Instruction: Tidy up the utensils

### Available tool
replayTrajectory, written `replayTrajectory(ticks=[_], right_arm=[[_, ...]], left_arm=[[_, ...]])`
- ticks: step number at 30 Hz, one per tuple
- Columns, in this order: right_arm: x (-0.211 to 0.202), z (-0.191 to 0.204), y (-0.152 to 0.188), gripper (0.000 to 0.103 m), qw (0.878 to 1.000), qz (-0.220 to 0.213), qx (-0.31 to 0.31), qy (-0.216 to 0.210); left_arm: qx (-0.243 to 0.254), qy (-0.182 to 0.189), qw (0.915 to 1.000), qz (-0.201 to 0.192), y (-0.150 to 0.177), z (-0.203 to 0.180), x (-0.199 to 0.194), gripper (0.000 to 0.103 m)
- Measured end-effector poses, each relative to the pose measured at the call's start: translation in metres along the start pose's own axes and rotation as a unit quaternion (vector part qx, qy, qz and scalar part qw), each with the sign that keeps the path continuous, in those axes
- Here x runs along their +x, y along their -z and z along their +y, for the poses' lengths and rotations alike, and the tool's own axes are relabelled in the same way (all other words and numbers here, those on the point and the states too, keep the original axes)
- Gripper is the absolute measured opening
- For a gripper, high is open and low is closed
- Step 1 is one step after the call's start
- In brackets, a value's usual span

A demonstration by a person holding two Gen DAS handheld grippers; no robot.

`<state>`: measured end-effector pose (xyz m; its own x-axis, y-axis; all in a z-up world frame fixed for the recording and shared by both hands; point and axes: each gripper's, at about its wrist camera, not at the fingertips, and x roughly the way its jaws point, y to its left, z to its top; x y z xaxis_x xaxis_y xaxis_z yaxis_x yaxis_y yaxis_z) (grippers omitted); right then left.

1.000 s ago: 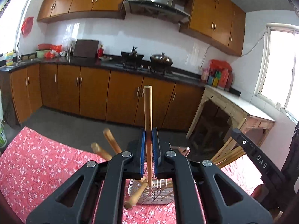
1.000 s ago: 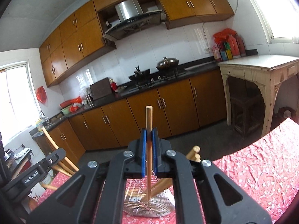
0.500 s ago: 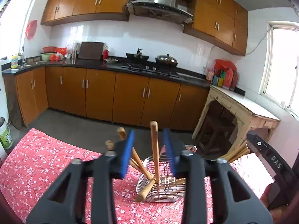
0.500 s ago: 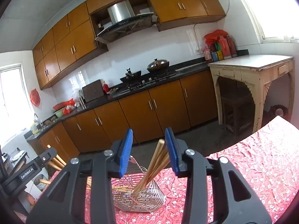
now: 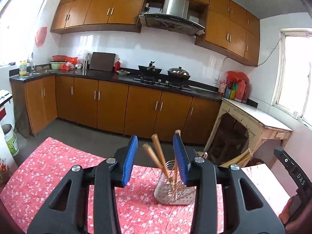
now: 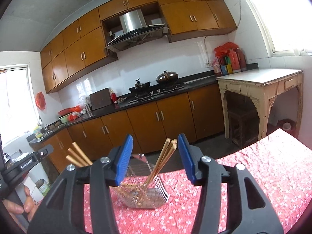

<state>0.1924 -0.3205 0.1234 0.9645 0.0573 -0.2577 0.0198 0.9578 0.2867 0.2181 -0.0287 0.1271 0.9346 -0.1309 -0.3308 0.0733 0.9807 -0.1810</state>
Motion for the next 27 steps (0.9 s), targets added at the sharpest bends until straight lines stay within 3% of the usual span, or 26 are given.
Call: replayTrajectory(ticks=[6, 13, 19, 27], right_arm=[[-0.029, 0.013, 0.019, 0.066, 1.000, 0.007, -0.022, 0.002], [-0.060, 0.028, 0.040, 0.086, 0.999, 0.006, -0.051, -0.005], [-0.082, 0.032, 0.051, 0.095, 0.999, 0.002, -0.054, -0.008], [-0.103, 0.035, 0.061, 0.099, 0.997, -0.010, -0.070, 0.011]], left_arm=[[0.008, -0.001, 1.0000, 0.000, 0.015, 0.018, -0.030, 0.049], [0.027, -0.014, 0.9995, 0.002, 0.043, 0.037, -0.058, 0.067], [0.049, -0.021, 0.9986, 0.005, 0.056, 0.037, -0.071, 0.088], [0.070, -0.014, 0.9974, 0.001, 0.069, 0.031, -0.082, 0.101]])
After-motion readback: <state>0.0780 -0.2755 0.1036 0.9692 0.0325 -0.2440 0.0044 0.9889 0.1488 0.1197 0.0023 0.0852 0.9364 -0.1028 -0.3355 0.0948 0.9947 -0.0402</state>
